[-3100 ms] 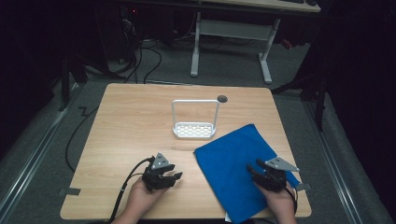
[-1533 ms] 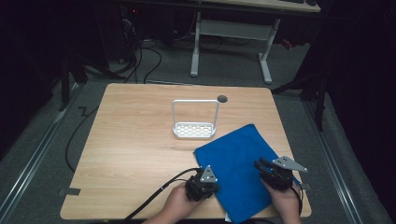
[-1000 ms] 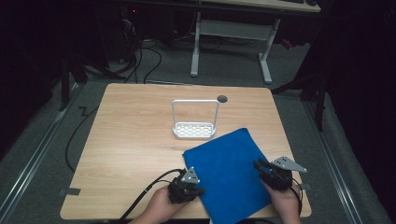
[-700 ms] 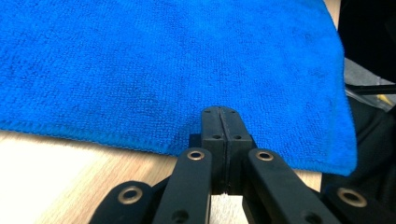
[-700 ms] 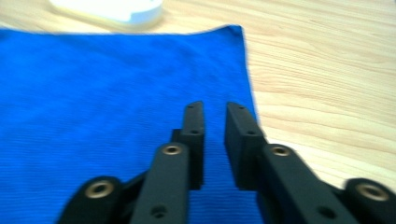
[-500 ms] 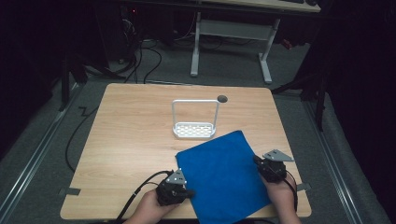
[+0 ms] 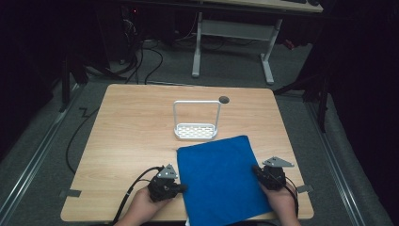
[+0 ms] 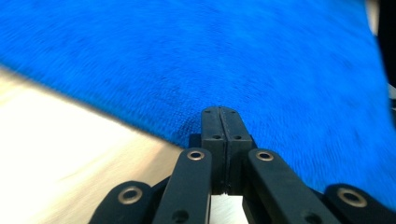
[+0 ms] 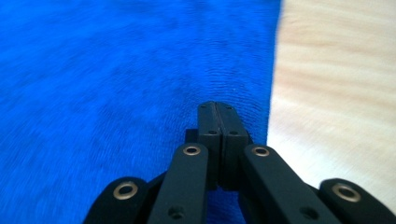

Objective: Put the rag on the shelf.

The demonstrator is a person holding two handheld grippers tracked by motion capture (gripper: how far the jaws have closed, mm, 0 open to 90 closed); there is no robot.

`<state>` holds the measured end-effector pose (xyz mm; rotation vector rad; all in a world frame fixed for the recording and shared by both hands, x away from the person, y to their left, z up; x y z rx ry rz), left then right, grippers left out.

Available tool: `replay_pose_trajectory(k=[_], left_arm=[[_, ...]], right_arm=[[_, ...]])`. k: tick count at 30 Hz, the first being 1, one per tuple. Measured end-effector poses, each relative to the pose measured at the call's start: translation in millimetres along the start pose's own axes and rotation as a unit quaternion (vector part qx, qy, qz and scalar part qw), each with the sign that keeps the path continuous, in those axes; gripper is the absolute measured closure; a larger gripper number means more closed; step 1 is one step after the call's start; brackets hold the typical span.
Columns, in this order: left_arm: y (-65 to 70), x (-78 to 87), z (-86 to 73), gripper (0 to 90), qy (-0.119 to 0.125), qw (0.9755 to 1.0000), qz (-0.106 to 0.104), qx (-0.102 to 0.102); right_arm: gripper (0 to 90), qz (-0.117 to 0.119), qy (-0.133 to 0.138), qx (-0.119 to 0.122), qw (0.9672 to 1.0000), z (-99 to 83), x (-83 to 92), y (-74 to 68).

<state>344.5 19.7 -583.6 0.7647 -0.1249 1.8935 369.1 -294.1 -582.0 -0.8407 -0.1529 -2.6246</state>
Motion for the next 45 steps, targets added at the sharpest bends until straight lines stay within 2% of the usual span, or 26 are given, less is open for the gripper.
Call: replay_pose_trajectory(k=[3,6,7,10,13,15,18,19,22,25,29,40,45], left_arm=[[-16.1,7.6,-0.6,89.9,0.008,0.9997,0.021,0.014],[-33.9,15.5,-1.2,89.8,0.021,0.9981,0.046,0.035],[-38.0,17.6,-1.4,89.5,0.024,0.9975,0.053,0.040],[-43.6,21.5,-0.1,85.4,0.030,0.9960,0.075,0.036],[-39.7,20.4,7.4,79.3,0.051,0.9954,0.074,0.034],[-35.6,15.3,12.6,74.3,0.059,0.9954,0.069,0.030],[-31.7,1.8,14.4,71.3,0.049,0.9964,0.065,0.024],[-31.1,-2.9,12.7,71.5,0.040,0.9970,0.063,0.023],[-30.1,-5.0,12.9,73.6,0.040,0.9970,0.064,0.018],[-29.3,0.9,8.4,76.0,0.036,0.9974,0.059,0.022],[-26.9,14.5,-1.3,78.1,0.023,0.9977,0.063,0.007],[-31.3,39.7,-17.6,78.3,0.024,0.9965,0.070,0.039],[-26.6,49.3,-25.7,78.3,0.021,0.9961,0.075,0.042]], right_arm=[[90.0,0.026,-0.008,-0.004,0.9996,-5.7,8.1,-15.2],[89.8,0.047,-0.016,0.009,0.9987,-4.5,7.6,-31.0],[89.5,0.051,-0.012,0.013,0.9986,-2.7,7.0,-33.8],[88.8,0.052,0.019,0.016,0.9984,9.0,8.0,-37.2],[88.8,0.031,0.034,0.014,0.9989,16.5,4.4,-28.8],[88.8,0.018,0.023,0.012,0.9995,15.5,-4.6,-19.8],[89.2,0.007,0.005,0.013,0.9999,10.8,-14.1,-11.3],[89.3,0.007,0.005,0.011,0.9999,9.9,-15.3,-10.6],[89.2,0.005,0.005,0.017,0.9998,9.5,-14.9,-11.9],[89.1,0.010,0.005,0.024,0.9997,8.7,-14.1,-18.6],[89.1,0.022,0.005,0.036,0.9991,9.5,-15.4,-28.3],[88.0,0.074,0.005,0.051,0.9960,9.0,-16.2,-55.4],[87.8,0.083,0.004,0.052,0.9952,8.8,-16.1,-58.9]])
Point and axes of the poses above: each handheld gripper's, and its own axes: x roughly backward along the jaws, z roughly out of its top, y roughly to its right, the point moved 8 cm from there along -x, roughly forward along the jaws, and after that the axes turned 8 degrees about y, right-handed, at the moved point
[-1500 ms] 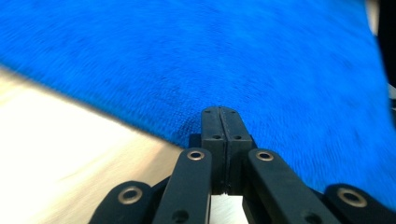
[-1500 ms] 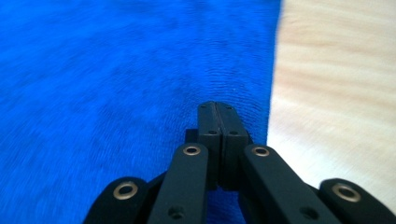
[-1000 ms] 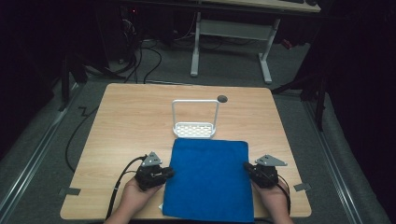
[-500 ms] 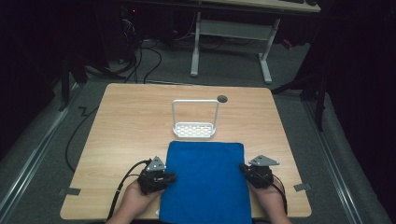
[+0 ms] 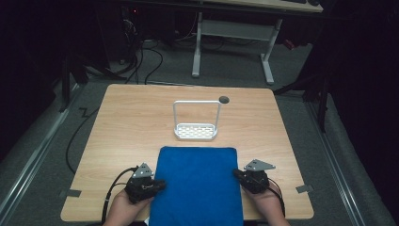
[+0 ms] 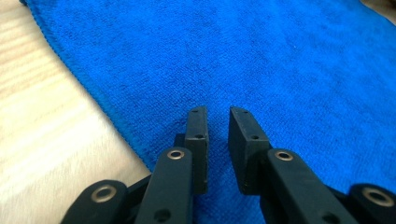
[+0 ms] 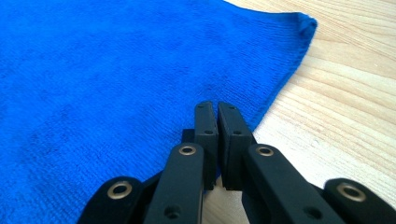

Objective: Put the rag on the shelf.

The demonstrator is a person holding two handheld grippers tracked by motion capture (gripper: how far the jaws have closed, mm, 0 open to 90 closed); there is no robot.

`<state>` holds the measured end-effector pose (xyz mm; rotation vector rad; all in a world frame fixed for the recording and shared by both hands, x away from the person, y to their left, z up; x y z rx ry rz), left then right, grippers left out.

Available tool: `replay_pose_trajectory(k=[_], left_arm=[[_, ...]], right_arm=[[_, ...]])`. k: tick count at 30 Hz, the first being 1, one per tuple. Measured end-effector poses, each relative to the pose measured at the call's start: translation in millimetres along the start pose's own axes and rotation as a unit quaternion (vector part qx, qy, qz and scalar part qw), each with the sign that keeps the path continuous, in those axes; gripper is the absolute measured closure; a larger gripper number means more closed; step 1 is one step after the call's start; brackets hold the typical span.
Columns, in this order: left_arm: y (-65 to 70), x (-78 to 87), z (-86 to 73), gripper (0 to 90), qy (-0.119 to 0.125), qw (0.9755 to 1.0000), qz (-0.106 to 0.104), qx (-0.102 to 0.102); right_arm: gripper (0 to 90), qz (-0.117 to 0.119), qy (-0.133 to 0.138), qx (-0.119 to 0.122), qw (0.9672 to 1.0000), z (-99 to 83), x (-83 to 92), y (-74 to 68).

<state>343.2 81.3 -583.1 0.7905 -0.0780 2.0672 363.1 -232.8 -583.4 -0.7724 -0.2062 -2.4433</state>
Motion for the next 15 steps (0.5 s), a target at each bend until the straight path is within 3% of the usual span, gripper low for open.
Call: replay_pose_trajectory(k=[8,10,12,15], left_arm=[[-0.3,2.6,-1.7,78.3,0.001,0.9999,-0.010,0.009],[-0.5,2.3,-1.2,76.9,0.001,0.9999,-0.012,0.011],[-4.8,2.9,0.8,74.6,0.007,1.0000,0.004,0.006],[-17.9,7.5,8.1,71.6,0.036,0.9989,0.022,0.021]], right_arm=[[87.6,0.002,0.000,0.002,1.0000,0.2,-0.4,0.4],[83.6,0.003,0.000,0.003,1.0000,0.4,0.3,0.3],[78.1,0.001,0.009,0.002,1.0000,1.3,1.9,2.6],[72.9,-0.009,0.025,-0.019,0.9995,2.3,5.5,11.9]])
Point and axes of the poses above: each handheld gripper's, and its own axes: x roughly backward along the jaws, z roughly out of its top, y roughly to its right, the point moved 8 cm from there along -x, roughly forward along the jaws, and after that the axes turned 8 degrees about y, right-handed, at the moved point
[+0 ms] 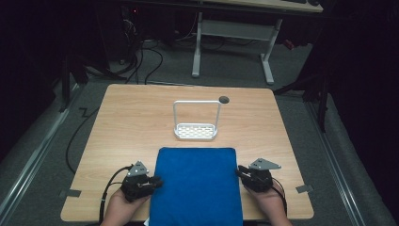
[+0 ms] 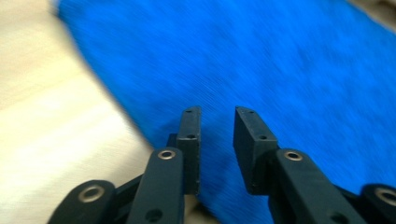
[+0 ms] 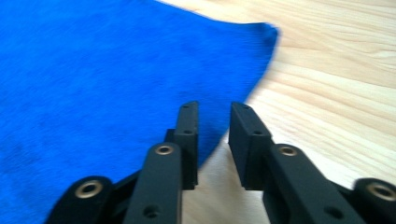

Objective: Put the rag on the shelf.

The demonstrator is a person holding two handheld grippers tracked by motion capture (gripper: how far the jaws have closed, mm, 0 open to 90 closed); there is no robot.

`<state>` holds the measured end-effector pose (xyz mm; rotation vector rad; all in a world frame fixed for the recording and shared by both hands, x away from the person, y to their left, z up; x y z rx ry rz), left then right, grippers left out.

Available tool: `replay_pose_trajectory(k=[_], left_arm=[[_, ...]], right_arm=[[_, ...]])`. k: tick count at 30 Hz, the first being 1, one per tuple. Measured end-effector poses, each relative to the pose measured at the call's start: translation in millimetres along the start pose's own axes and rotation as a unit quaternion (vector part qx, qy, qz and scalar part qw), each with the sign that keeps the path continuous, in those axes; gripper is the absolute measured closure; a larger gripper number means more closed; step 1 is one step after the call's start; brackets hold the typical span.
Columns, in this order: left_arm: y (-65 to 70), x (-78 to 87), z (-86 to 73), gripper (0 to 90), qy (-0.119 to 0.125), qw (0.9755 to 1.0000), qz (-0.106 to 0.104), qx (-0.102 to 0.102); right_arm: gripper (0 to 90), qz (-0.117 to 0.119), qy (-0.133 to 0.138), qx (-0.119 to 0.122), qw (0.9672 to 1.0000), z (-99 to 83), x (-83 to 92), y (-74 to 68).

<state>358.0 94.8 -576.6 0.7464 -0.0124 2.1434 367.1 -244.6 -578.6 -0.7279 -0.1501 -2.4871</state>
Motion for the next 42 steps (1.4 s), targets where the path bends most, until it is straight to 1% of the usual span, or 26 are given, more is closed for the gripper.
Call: replay_pose_trajectory(k=[2,4,6,8,10,11,13,14,15,17,19,20,22,23,25,26,27,28,29,32,34,37,38,40,41,42], left_arm=[[-13.0,2.5,5.7,68.8,0.019,0.9996,0.017,0.015],[-22.7,3.3,9.6,66.7,0.031,0.9987,0.035,0.020],[-31.1,2.2,13.8,65.0,0.039,0.9977,0.052,0.018],[-37.3,-1.7,18.2,63.2,0.046,0.9969,0.060,0.023],[-43.9,-8.2,22.4,62.5,0.047,0.9962,0.071,0.023],[-46.0,-12.3,24.9,62.5,0.044,0.9964,0.069,0.023],[-50.6,-21.7,31.1,60.8,0.038,0.9961,0.078,0.015],[-53.1,-26.5,35.2,60.0,0.040,0.9957,0.083,0.012],[-56.7,-32.2,40.5,60.1,0.046,0.9949,0.088,0.013],[-62.7,-40.9,49.0,60.3,0.054,0.9940,0.092,0.022],[-66.6,-47.7,55.2,60.5,0.056,0.9933,0.099,0.022],[-69.4,-51.7,57.8,60.5,0.053,0.9930,0.104,0.021],[-71.9,-56.9,58.7,62.2,0.048,0.9932,0.103,0.026],[-72.8,-60.2,56.3,62.8,0.045,0.9939,0.096,0.033],[-72.9,-64.6,51.2,64.8,0.030,0.9941,0.099,0.033],[-71.1,-64.7,51.4,64.9,0.030,0.9942,0.101,0.023],[-70.2,-65.4,50.6,65.7,0.024,0.9938,0.108,0.012],[-69.7,-65.7,50.7,67.3,0.024,0.9934,0.112,0.008],[-69.9,-65.6,50.6,68.1,0.023,0.9932,0.114,0.008],[-72.5,-64.5,50.4,71.9,0.027,0.9930,0.113,0.024],[-72.2,-64.6,50.3,74.1,0.025,0.9931,0.112,0.024],[-71.8,-64.7,50.0,77.5,0.024,0.9938,0.106,0.023],[-72.2,-64.3,49.9,78.5,0.022,0.9942,0.102,0.027],[-73.7,-64.3,50.0,79.8,0.024,0.9945,0.095,0.038],[-74.1,-64.4,50.1,80.8,0.025,0.9944,0.094,0.041],[-74.4,-64.7,50.2,81.4,0.026,0.9944,0.094,0.042]], right_arm=[[71.4,-0.007,0.006,-0.006,0.9999,0.1,3.1,6.1],[69.6,-0.009,0.013,-0.006,0.9999,0.7,5.1,10.1],[67.7,-0.008,0.014,-0.012,0.9998,0.2,6.8,12.3],[66.8,-0.010,0.019,-0.011,0.9997,0.5,7.2,14.2],[66.4,-0.009,0.021,-0.011,0.9997,1.0,7.5,14.4],[66.3,-0.008,0.023,-0.011,0.9997,1.3,7.5,14.3],[65.7,-0.008,0.025,-0.009,0.9996,1.8,7.0,14.2],[65.0,-0.008,0.025,-0.008,0.9996,1.9,7.0,14.3],[63.9,-0.008,0.026,-0.008,0.9996,2.0,7.0,14.3],[62.6,-0.009,0.029,-0.004,0.9995,2.2,7.4,14.4],[62.6,-0.010,0.034,0.001,0.9994,2.4,7.7,14.4],[62.7,-0.010,0.035,0.002,0.9993,2.4,7.8,14.5],[62.7,-0.010,0.037,0.003,0.9992,2.0,8.3,14.4],[62.8,-0.011,0.038,0.004,0.9992,1.8,8.2,14.3],[62.8,-0.011,0.038,0.003,0.9992,1.4,8.4,14.0],[62.3,-0.012,0.041,0.004,0.9991,1.7,8.6,14.5],[61.0,-0.012,0.043,0.003,0.9990,2.1,8.7,15.1],[60.0,-0.013,0.046,0.001,0.9989,2.3,9.2,15.4],[59.9,-0.013,0.050,0.000,0.9987,2.8,9.6,16.3],[59.1,-0.020,0.056,-0.010,0.9982,3.4,10.6,18.0],[58.9,-0.028,0.062,-0.012,0.9976,4.4,10.5,18.9],[58.2,-0.039,0.061,-0.022,0.9971,6.6,7.5,18.7],[58.2,-0.043,0.059,-0.024,0.9971,8.2,5.8,18.5],[58.2,-0.053,0.060,-0.018,0.9966,14.3,0.9,19.3],[57.7,-0.052,0.063,-0.020,0.9964,17.5,-1.7,20.5],[56.9,-0.053,0.058,-0.025,0.9966,18.9,-4.4,21.3]])
Point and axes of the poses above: each handheld gripper's, and its own axes: x roughly backward along the jaws, z roughly out of its top, y roughly to its right, the point moved 8 cm from there along -x, roughly forward along the jaws, and after that the axes turned 8 degrees about y, right-handed, at the moved point
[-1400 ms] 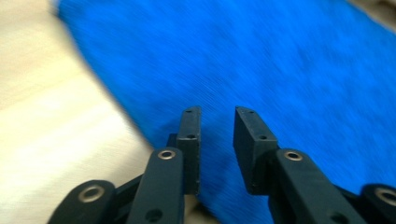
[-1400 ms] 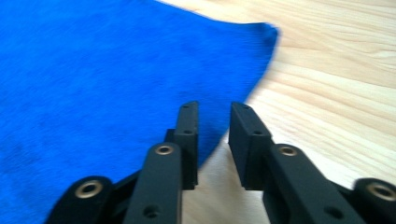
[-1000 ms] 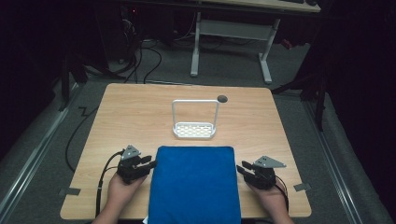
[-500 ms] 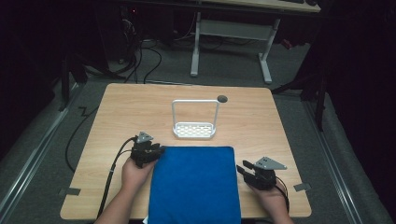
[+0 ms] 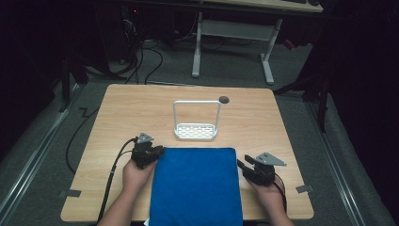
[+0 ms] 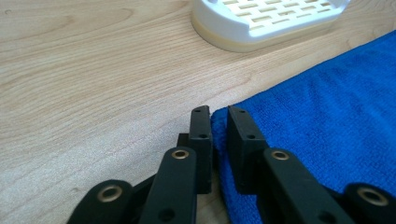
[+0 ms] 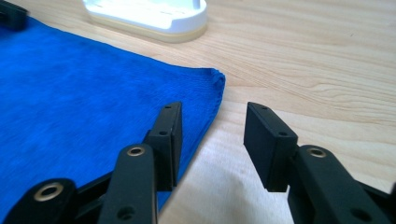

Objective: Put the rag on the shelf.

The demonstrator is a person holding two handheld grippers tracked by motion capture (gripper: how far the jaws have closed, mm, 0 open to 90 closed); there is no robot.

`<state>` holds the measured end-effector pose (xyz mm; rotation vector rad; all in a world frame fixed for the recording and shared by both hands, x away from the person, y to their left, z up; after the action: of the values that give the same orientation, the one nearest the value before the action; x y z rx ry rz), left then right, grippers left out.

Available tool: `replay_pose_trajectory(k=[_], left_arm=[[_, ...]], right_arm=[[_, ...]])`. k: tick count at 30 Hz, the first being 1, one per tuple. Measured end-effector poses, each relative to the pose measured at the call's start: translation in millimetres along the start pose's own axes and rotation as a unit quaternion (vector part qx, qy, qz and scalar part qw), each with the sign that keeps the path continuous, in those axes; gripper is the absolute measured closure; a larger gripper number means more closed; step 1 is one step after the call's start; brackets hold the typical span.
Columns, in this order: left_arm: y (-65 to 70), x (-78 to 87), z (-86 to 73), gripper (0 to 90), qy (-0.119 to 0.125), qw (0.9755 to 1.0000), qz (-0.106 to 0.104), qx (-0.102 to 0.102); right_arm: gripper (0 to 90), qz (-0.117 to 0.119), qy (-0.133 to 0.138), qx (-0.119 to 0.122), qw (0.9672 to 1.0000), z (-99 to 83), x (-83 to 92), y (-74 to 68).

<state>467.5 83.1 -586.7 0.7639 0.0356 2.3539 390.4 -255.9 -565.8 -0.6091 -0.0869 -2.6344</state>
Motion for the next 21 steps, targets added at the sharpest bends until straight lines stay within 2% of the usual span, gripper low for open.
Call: replay_pose_trajectory(k=[2,5,7,9,10,11,13,15,21], left_arm=[[0.2,-0.3,0.0,82.5,0.000,1.0000,-0.001,0.000],[1.0,-0.3,-0.3,84.5,-0.002,1.0000,-0.004,-0.003],[1.4,-0.5,-0.2,85.4,-0.001,1.0000,-0.005,-0.003],[1.7,-0.4,-0.4,86.0,-0.002,1.0000,-0.005,-0.004],[1.8,-0.3,-0.5,86.1,-0.003,1.0000,-0.005,-0.005],[1.9,-0.4,-0.4,86.1,-0.002,1.0000,-0.004,-0.006],[2.0,-0.4,-0.5,86.1,-0.002,1.0000,-0.003,-0.007],[1.9,-0.4,-0.5,86.2,-0.002,1.0000,-0.003,-0.006],[1.8,-0.2,-0.7,86.2,-0.004,1.0000,-0.003,-0.007]], right_arm=[[54.5,-0.008,-0.018,0.004,0.9998,2.5,-10.8,2.3],[51.4,-0.015,-0.039,-0.005,0.9991,4.0,-27.2,4.8],[51.6,-0.018,-0.041,-0.012,0.9989,5.3,-39.3,6.3],[50.9,-0.022,-0.062,-0.015,0.9977,5.8,-48.9,8.3],[51.3,-0.021,-0.059,-0.018,0.9979,7.9,-52.2,7.7],[52.5,-0.017,-0.062,-0.017,0.9978,9.5,-55.5,6.7],[55.3,-0.026,-0.071,-0.006,0.9971,11.0,-60.4,6.1],[58.4,-0.026,-0.077,-0.008,0.9967,10.7,-63.6,5.4],[76.7,-0.029,-0.080,-0.004,0.9963,10.7,-63.8,3.5]])
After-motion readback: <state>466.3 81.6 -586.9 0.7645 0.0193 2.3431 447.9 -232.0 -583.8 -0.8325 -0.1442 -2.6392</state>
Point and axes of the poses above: each handheld gripper's, and its own axes: x roughly backward along the jaws, z roughly out of its top, y roughly to its right, the point moved 8 cm from there along -x, roughly forward along the jaws, and after that the axes turned 8 degrees about y, right-handed, at the moved point
